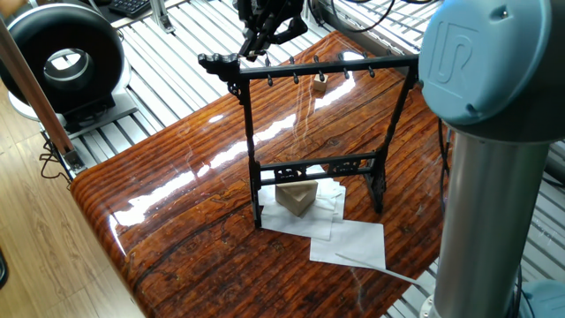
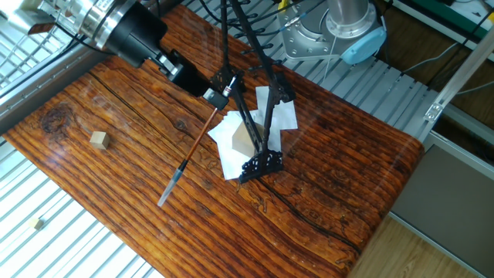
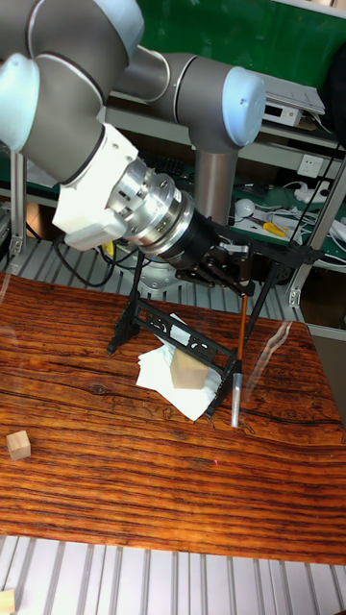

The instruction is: Place the brush on the pen rack

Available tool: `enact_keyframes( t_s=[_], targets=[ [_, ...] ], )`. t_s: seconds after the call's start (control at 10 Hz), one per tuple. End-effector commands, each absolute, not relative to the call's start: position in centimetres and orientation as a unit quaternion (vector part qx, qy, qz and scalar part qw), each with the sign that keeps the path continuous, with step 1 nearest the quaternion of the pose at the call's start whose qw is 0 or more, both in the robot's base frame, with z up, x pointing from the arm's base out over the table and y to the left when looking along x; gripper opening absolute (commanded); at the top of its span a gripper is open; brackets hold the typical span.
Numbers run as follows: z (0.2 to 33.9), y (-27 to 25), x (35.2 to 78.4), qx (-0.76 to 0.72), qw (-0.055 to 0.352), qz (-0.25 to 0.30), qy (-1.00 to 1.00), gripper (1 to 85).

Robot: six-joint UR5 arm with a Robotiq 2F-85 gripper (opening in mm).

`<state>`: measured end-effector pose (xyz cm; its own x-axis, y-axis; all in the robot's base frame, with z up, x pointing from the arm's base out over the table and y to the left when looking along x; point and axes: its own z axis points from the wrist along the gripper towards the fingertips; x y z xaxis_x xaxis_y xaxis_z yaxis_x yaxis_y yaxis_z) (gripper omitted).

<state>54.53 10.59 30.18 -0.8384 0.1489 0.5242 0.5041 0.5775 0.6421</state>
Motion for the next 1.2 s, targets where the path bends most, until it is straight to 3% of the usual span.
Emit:
enact_keyframes(
  t_s=[0.0,0.7,1.1],
  targets=[
    [30.9,11.0,54.3,-0.188,0.206,-0.424,-0.862,1.0],
    [31.2,11.1,54.5,-0.191,0.204,-0.425,-0.861,1.0],
    [31.4,11.3,55.6,-0.195,0.178,-0.436,-0.86,1.0]
  ],
)
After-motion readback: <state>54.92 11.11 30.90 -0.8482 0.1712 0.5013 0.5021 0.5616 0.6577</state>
